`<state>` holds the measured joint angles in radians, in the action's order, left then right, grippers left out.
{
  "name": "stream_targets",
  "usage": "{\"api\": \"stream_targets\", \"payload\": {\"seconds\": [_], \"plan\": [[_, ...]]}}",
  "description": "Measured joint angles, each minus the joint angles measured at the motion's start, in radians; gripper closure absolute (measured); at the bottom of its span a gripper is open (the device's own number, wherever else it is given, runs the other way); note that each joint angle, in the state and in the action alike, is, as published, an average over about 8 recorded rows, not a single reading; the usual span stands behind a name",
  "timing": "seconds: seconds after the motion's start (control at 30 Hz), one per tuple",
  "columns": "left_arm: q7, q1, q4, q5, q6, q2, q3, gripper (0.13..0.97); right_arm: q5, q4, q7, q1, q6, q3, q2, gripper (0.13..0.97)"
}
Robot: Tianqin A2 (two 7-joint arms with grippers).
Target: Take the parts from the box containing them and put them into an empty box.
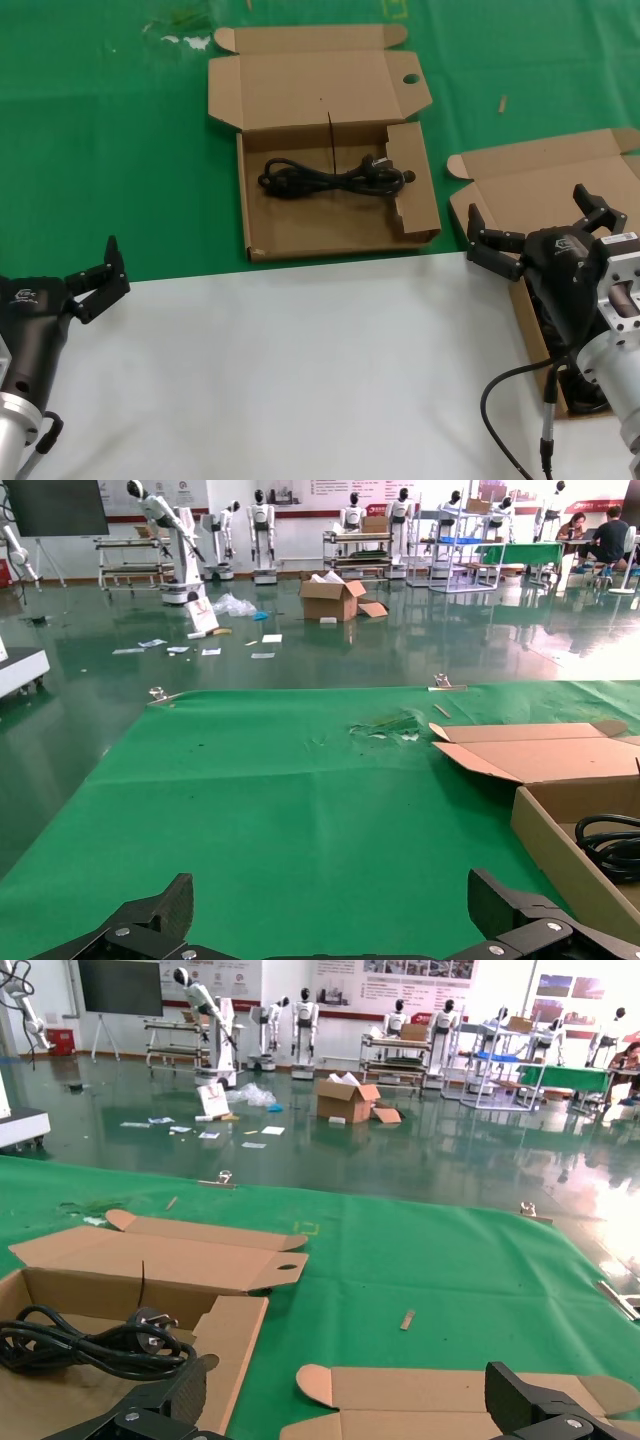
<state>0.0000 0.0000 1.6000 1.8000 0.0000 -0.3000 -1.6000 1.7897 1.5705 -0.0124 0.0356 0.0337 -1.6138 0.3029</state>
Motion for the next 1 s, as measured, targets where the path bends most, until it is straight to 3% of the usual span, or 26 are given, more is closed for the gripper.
{"api": "stream_targets", "payload": {"seconds": [1.0], "plan": [[0.0, 0.0, 0.0, 0.0, 0.0, 0.0, 0.0, 0.132, 0.0, 0.0, 0.0, 0.0, 0.0, 0.0, 0.0, 0.129]]}}
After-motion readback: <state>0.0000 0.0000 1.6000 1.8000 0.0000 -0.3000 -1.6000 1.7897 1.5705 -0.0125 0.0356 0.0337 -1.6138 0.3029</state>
